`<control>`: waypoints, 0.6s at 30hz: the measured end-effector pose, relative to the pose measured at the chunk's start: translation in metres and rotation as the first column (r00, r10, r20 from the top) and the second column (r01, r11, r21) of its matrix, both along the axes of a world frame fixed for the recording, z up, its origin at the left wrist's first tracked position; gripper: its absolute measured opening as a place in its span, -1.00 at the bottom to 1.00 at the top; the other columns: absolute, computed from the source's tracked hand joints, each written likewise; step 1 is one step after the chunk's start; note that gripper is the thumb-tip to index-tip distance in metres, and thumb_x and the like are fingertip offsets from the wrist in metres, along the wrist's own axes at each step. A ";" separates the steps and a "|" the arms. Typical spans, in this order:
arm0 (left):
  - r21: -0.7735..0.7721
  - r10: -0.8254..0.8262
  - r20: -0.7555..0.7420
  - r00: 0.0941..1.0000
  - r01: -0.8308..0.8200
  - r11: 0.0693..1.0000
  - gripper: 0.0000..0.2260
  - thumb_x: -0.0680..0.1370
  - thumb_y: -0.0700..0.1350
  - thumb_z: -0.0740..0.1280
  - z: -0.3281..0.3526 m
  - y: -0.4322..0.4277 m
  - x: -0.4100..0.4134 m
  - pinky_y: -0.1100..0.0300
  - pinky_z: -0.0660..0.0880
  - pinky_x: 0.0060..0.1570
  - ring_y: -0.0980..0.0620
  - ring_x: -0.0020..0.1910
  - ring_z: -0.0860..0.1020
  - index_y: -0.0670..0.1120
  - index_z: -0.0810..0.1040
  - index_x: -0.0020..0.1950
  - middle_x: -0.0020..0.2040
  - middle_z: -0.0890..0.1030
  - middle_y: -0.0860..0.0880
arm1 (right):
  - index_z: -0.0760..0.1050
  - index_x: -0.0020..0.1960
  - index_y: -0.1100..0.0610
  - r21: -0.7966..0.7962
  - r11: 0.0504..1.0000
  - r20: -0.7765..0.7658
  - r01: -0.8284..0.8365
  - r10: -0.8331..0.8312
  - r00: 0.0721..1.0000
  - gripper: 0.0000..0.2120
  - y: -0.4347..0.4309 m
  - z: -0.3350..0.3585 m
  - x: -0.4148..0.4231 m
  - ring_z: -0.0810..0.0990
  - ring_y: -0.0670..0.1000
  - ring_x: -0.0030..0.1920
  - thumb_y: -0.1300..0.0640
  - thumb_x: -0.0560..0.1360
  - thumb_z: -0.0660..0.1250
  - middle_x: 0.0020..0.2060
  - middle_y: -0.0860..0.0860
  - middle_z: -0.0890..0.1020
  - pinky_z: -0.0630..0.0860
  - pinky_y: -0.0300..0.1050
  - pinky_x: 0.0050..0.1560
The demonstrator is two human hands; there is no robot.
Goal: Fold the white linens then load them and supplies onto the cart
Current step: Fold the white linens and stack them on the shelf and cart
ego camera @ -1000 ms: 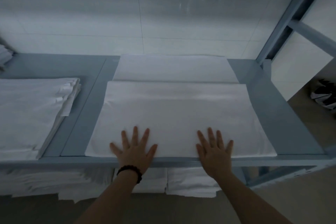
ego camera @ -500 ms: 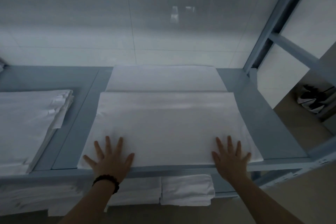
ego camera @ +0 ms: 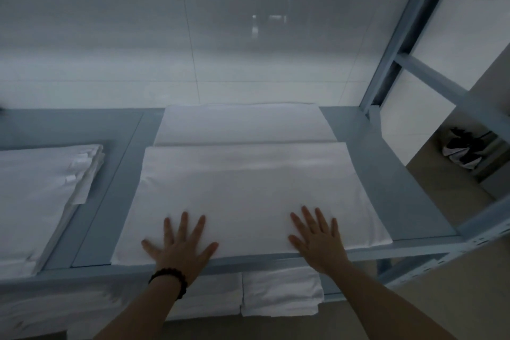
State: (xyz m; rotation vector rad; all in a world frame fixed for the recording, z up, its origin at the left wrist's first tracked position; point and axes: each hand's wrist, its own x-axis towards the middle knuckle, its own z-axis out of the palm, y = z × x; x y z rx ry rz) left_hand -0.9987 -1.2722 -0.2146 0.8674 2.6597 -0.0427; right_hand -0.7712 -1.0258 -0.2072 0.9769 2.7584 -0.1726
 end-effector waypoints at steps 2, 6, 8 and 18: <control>-0.007 -0.031 0.009 0.999 0.031 1.000 -0.21 0.11 0.64 -0.42 0.000 -0.004 0.001 -0.52 -0.22 0.21 -0.17 0.50 -0.35 0.39 -0.59 0.25 0.43 -0.49 0.14 | -0.41 0.47 -0.19 -0.006 0.999 0.013 -0.036 0.036 0.999 -0.32 0.000 0.002 0.008 -0.36 0.08 0.51 -0.42 0.50 -0.20 0.51 -0.08 -0.34 -0.30 0.20 0.46; -0.041 -0.078 -0.027 0.997 0.077 0.996 -0.08 0.15 0.68 -0.12 0.001 -0.015 0.006 -0.53 -0.20 0.21 -0.19 0.49 -0.36 0.36 -0.62 0.25 0.40 -0.52 0.10 | -0.54 0.42 -0.11 0.001 0.988 0.065 -0.152 0.151 0.986 -0.01 0.000 0.005 0.024 -0.45 0.13 0.45 -0.49 0.39 0.08 0.43 -0.02 -0.47 -0.30 0.22 0.46; -0.059 -0.107 -0.070 0.992 0.103 0.993 -0.04 0.27 0.59 0.07 0.001 -0.022 0.012 -0.55 -0.14 0.22 -0.20 0.50 -0.35 0.34 -0.64 0.25 0.43 -0.50 0.07 | -0.55 0.41 -0.12 0.030 0.987 0.070 -0.161 0.159 0.985 0.00 -0.003 0.005 0.032 -0.39 0.15 0.49 -0.28 0.47 0.26 0.45 -0.01 -0.44 -0.25 0.21 0.47; -0.106 -0.128 -0.071 0.989 0.120 0.987 -0.29 0.60 -0.13 0.13 0.030 -0.045 0.038 -0.53 -0.07 0.28 -0.16 0.54 -0.19 0.35 -0.30 0.47 0.58 -0.20 0.07 | -0.17 0.55 -0.16 0.062 0.989 0.050 -0.133 0.130 0.990 -0.28 -0.021 0.017 0.055 -0.07 0.10 0.56 0.37 0.57 0.01 0.56 0.00 -0.08 -0.06 0.05 0.50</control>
